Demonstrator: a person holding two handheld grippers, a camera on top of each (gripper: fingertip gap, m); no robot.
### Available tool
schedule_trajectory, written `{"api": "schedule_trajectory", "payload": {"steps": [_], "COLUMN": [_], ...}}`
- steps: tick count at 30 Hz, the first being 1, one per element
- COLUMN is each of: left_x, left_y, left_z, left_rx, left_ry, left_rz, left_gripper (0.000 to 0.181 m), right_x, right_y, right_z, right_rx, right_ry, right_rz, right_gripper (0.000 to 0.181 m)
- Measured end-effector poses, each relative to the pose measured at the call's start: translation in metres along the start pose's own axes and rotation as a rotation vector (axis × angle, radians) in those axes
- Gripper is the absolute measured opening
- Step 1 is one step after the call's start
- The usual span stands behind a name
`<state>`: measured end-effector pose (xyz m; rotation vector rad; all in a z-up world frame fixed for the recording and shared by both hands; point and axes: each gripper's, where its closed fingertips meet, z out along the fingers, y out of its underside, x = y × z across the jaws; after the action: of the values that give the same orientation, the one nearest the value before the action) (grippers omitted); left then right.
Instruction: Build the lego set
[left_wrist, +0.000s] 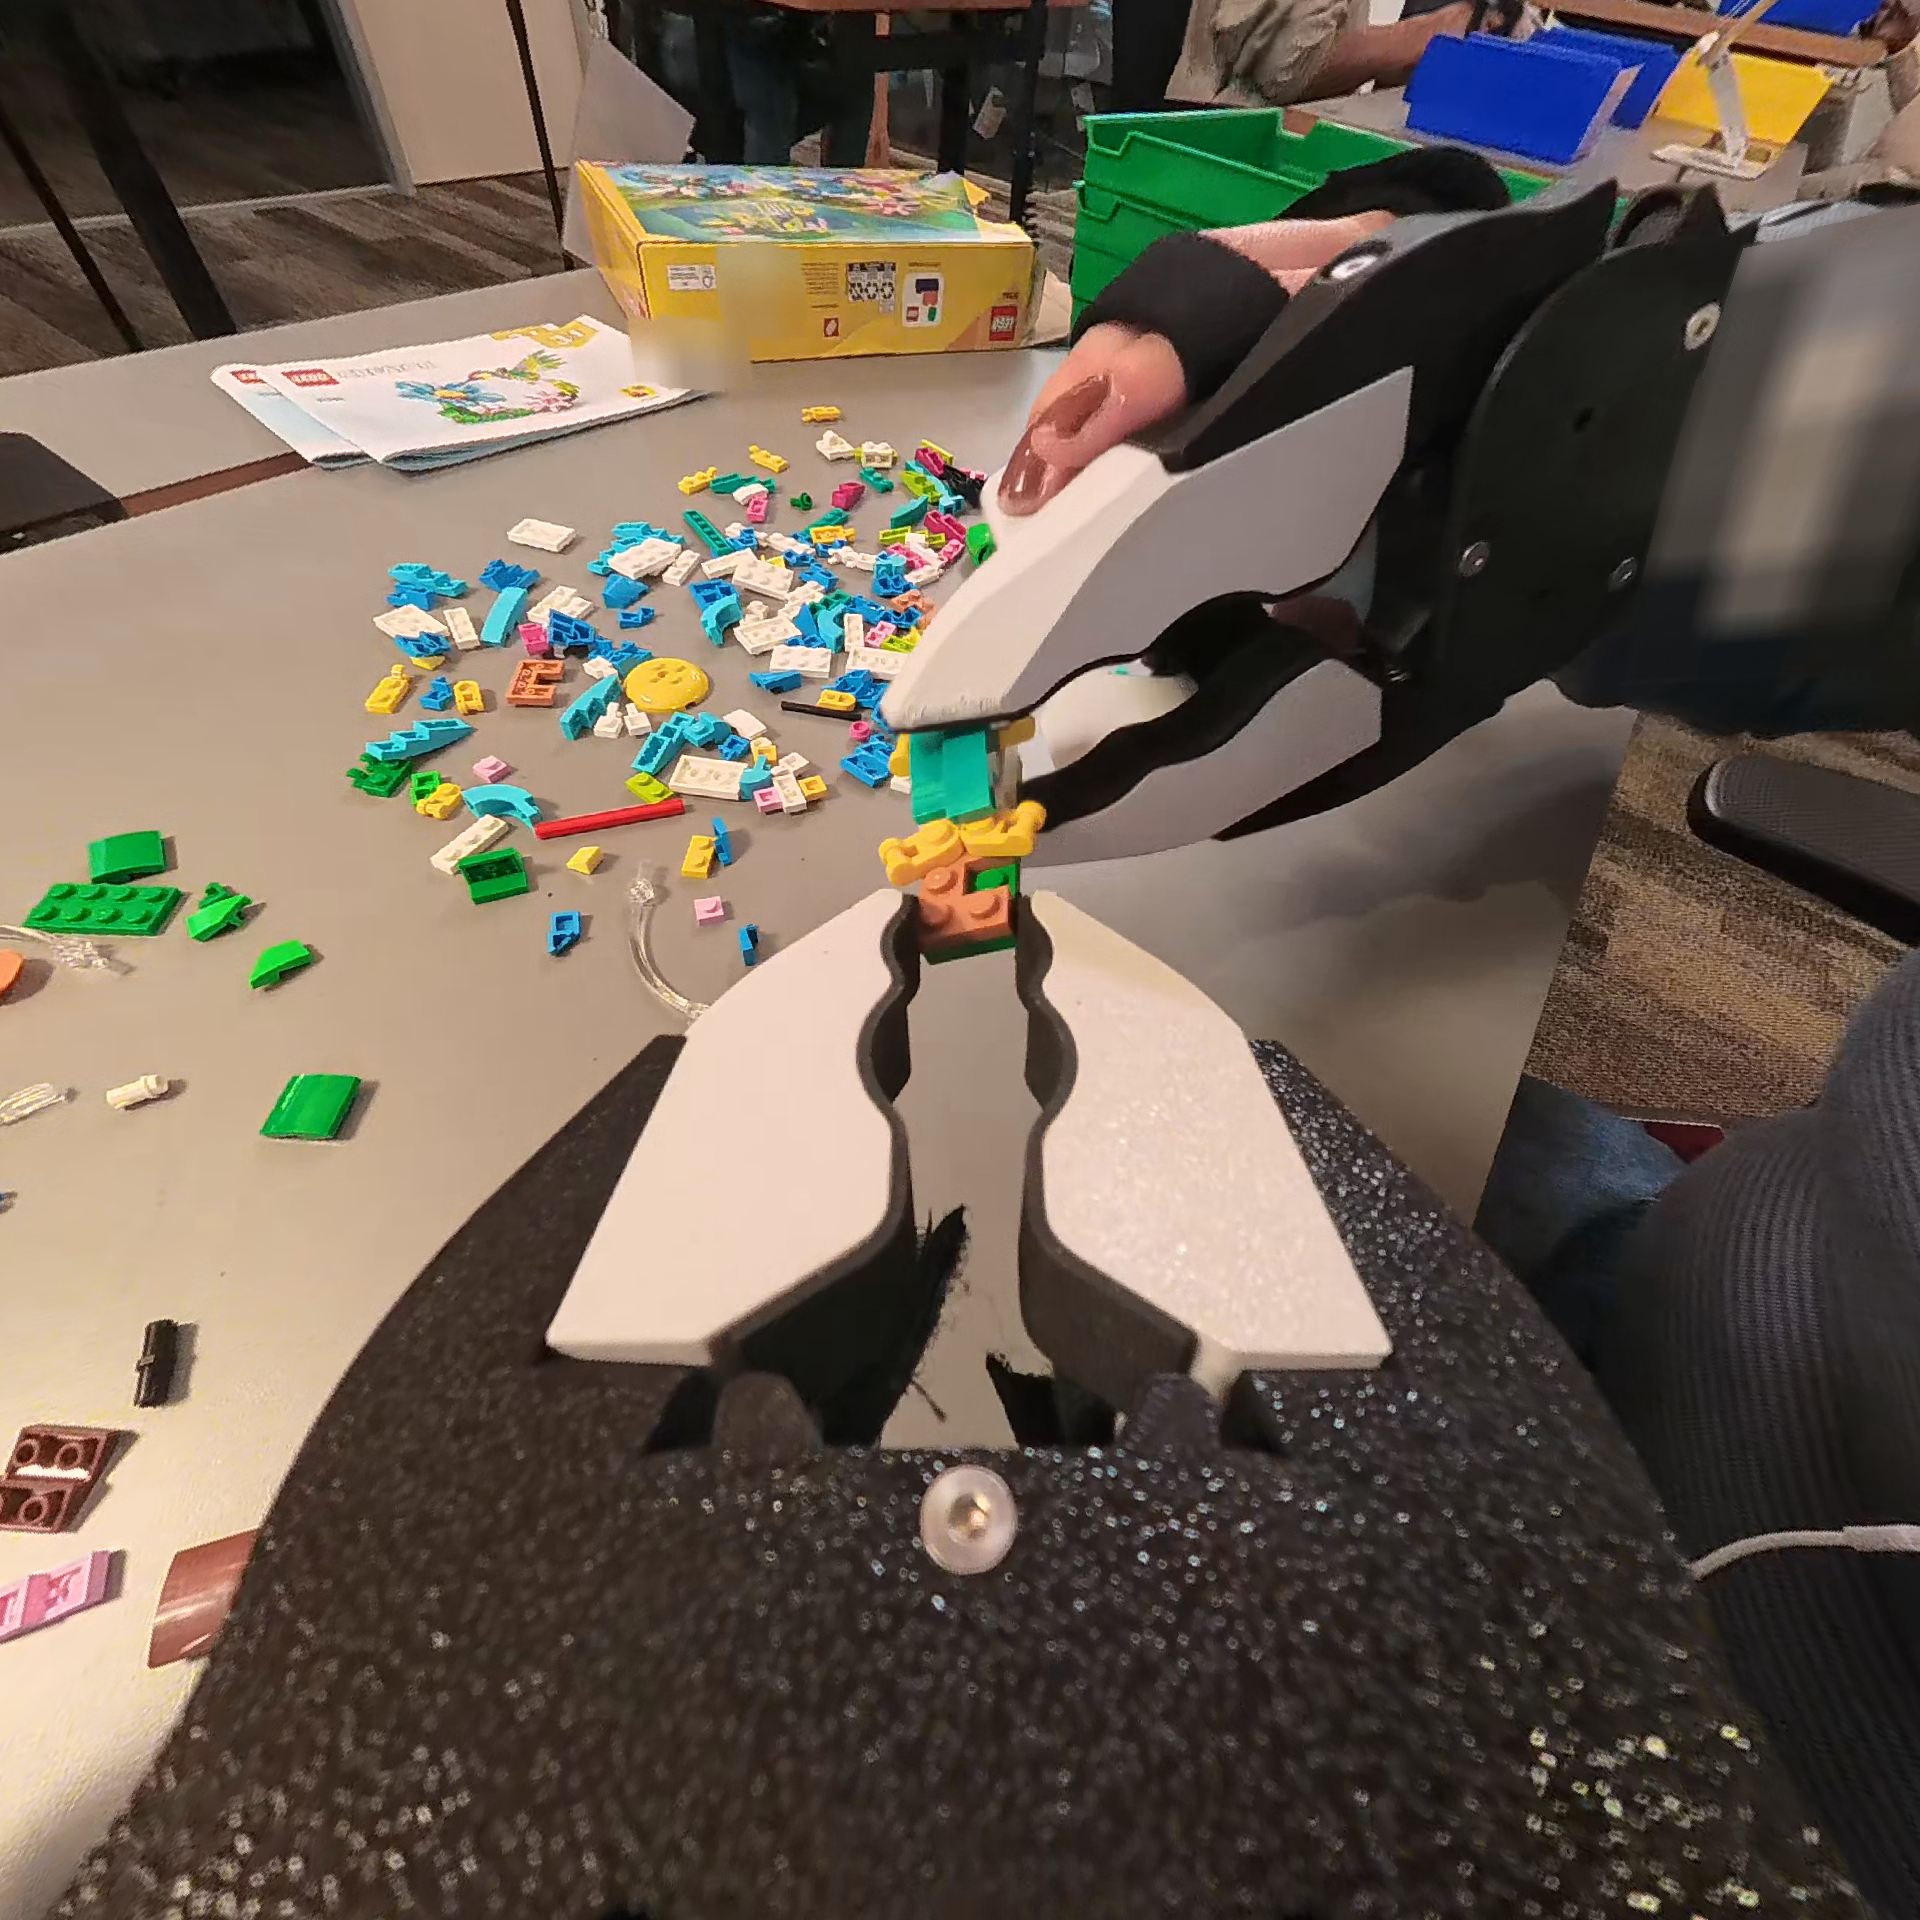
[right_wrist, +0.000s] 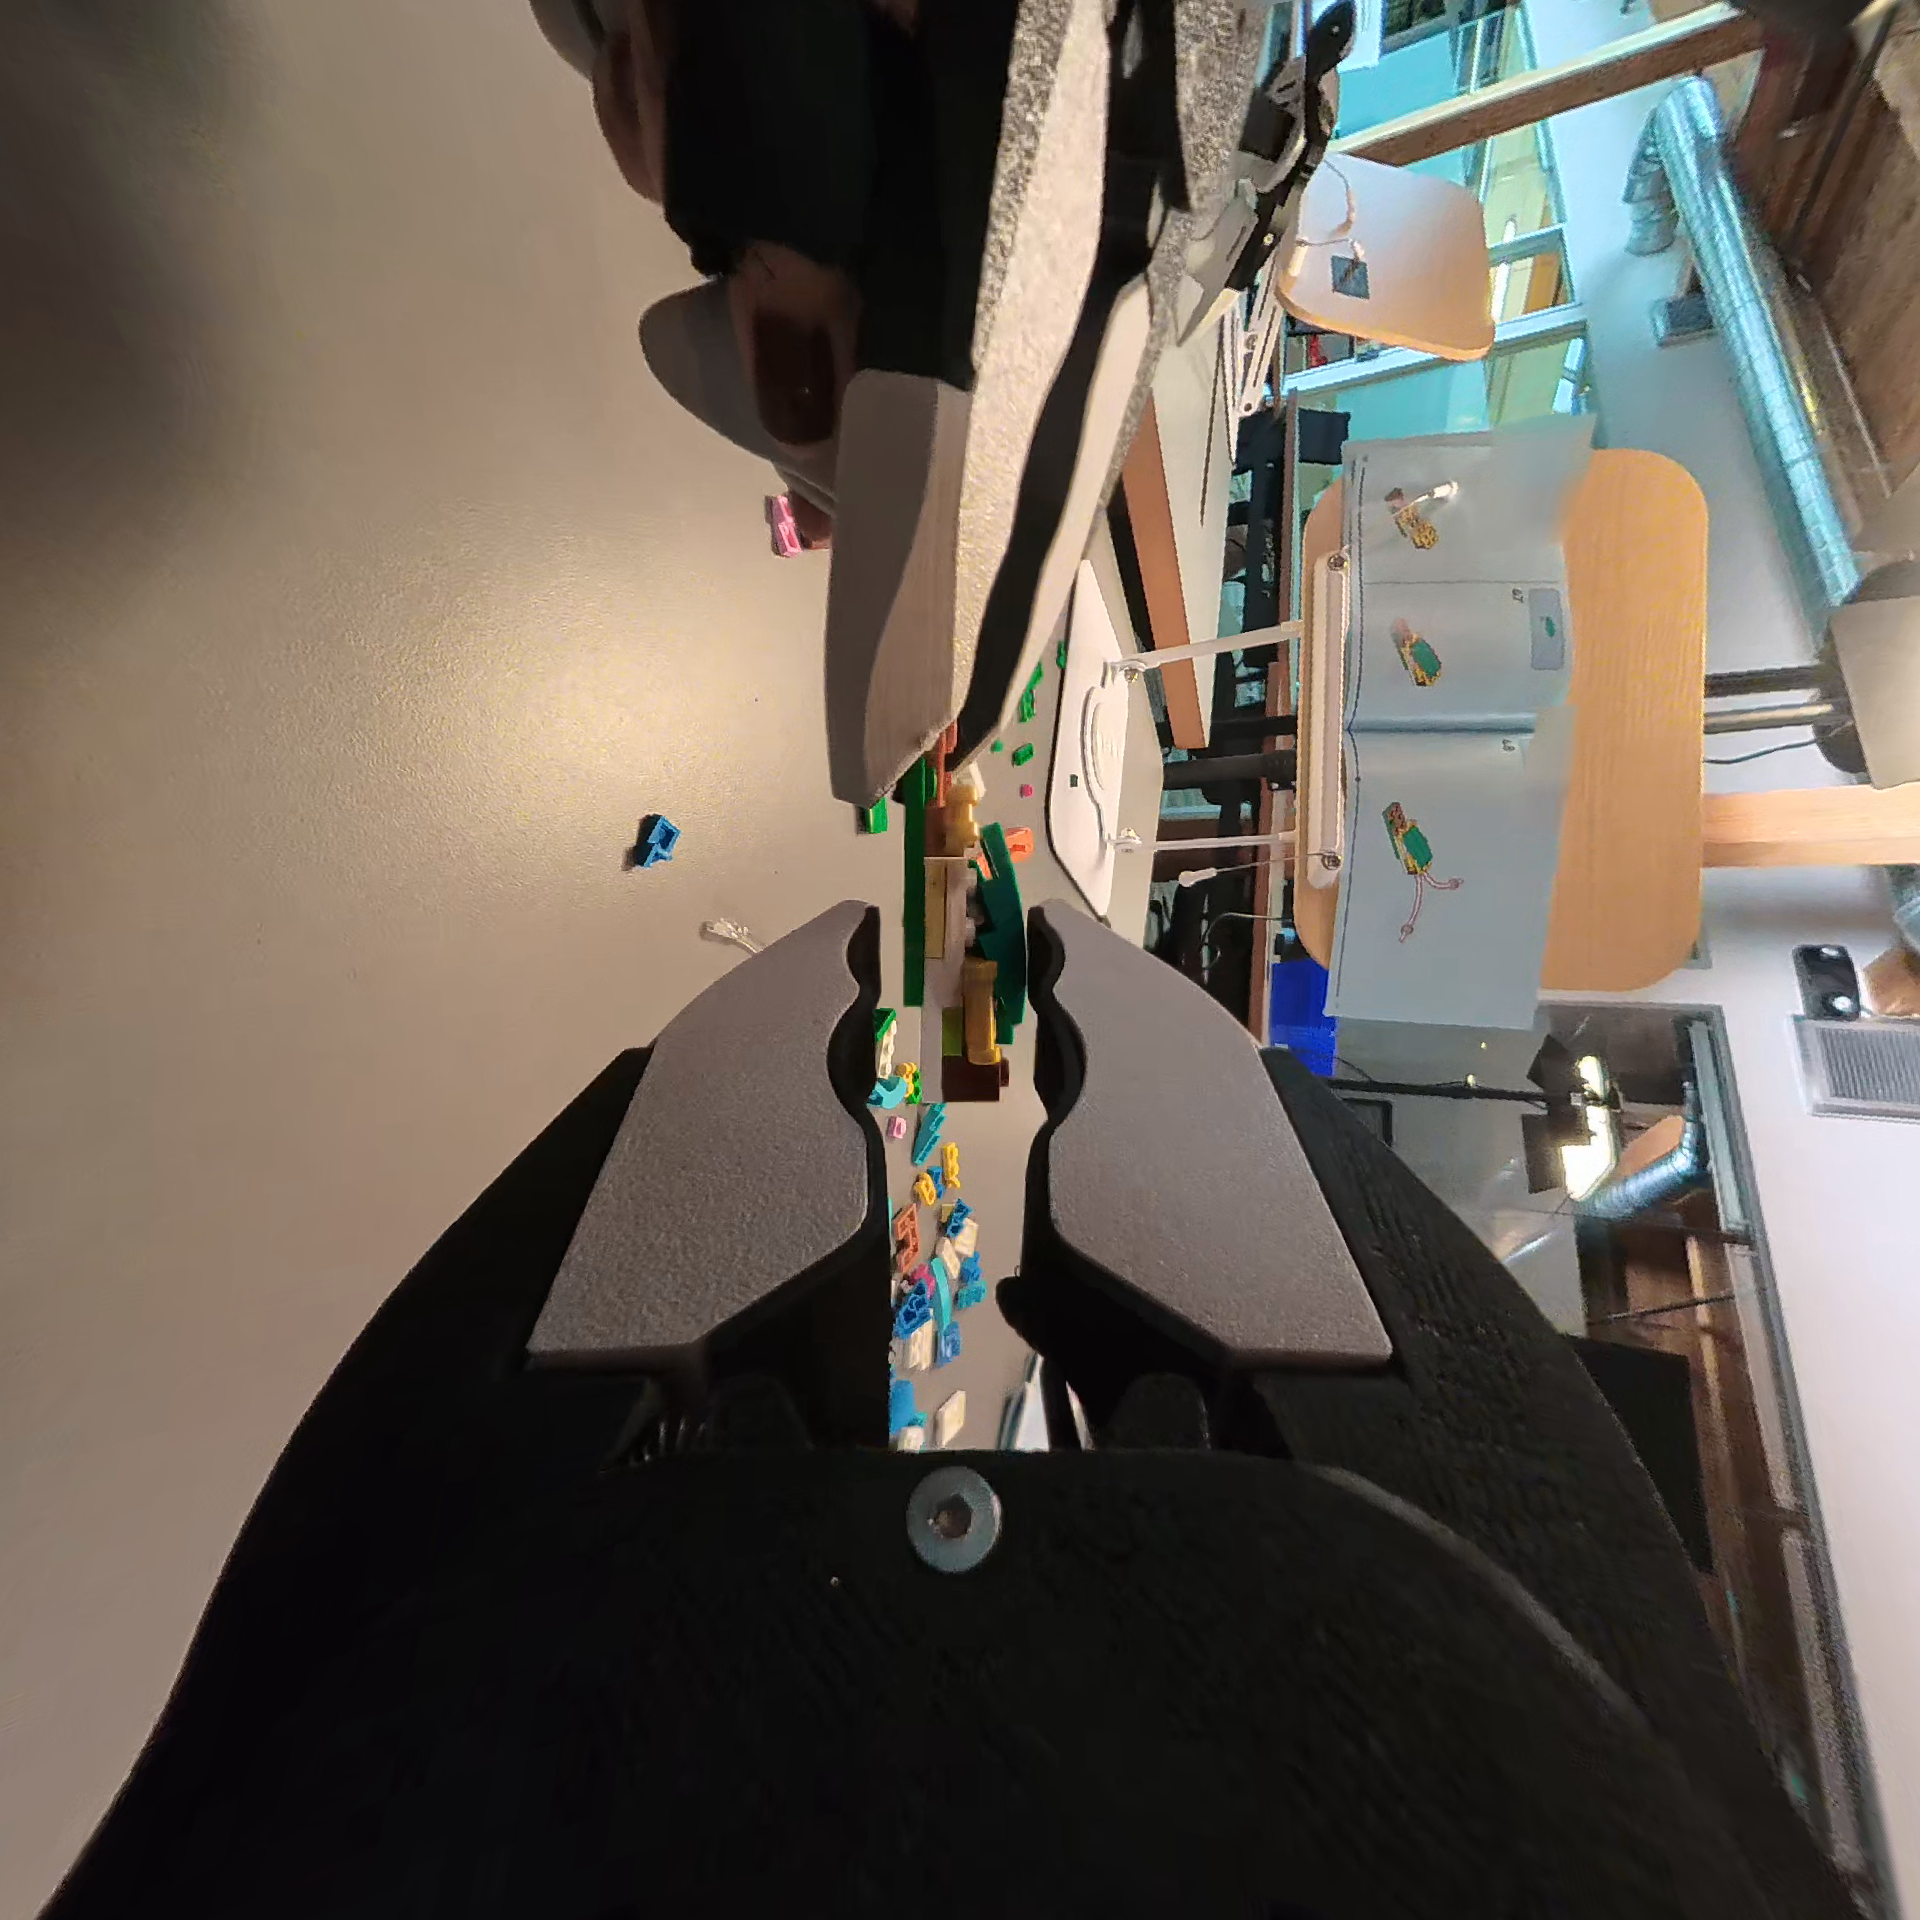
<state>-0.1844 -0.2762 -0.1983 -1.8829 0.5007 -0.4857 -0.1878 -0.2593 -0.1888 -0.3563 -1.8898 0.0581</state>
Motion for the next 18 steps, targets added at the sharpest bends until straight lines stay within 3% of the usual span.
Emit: {"api": "schedule_trajectory", "payload": {"steps": [18], "left_x": [0.001], "left_y": [-0.0011], "left_z": [-0.0008], "left_rx": [-0.004], "left_ry": [0.002], "left_rz": [-0.002], "left_gripper": [0.017], "right_x": [0.0017], "right_y": [0.0065], "right_z": [-0.0053], "right_rx": [-0.019], "right_ry": [-0.023], "right_rz": [0.131], "right_gripper": [0.021]}}
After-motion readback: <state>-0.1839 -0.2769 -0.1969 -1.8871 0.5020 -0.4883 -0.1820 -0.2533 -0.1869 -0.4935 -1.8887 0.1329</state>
